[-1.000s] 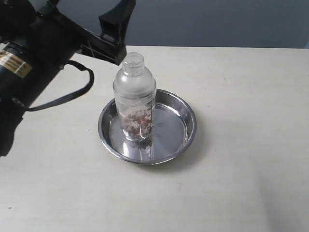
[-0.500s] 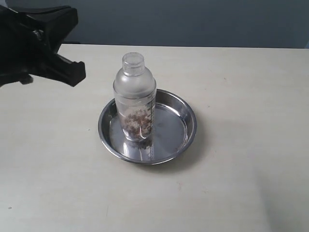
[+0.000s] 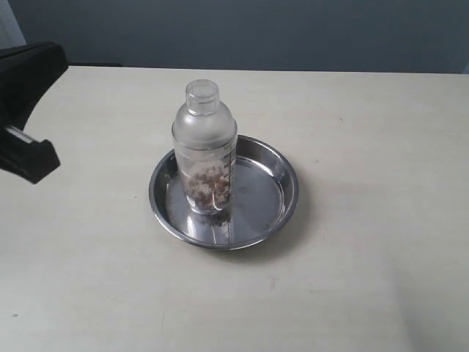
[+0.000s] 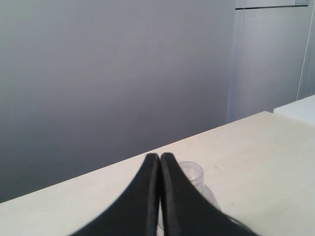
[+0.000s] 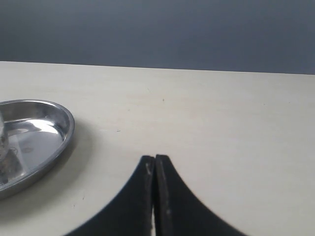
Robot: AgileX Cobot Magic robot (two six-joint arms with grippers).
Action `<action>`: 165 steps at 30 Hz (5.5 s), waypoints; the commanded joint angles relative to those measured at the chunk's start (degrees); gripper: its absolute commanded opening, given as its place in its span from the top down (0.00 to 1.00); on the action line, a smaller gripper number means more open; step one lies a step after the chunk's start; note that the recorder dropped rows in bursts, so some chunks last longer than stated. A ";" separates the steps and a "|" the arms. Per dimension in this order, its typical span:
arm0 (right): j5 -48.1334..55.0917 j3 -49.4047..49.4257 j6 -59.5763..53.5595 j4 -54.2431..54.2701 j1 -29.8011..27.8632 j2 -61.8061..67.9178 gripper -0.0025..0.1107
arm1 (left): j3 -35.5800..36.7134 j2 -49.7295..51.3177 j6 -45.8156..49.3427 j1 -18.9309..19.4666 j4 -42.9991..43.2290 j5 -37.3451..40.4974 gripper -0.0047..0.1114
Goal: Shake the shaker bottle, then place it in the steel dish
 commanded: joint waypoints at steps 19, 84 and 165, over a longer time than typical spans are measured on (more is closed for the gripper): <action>-0.53 0.07 -0.02 -0.02 0.21 -0.22 0.98 | 3.10 -6.13 -1.24 -0.06 -0.29 -4.73 0.96; -0.53 0.07 -0.02 -0.02 0.21 -0.22 0.98 | 23.98 -40.24 -36.33 29.67 38.88 26.35 0.96; -0.53 0.07 -0.02 -0.02 0.21 -0.22 0.98 | 23.98 -40.24 -36.22 29.67 40.00 26.76 0.96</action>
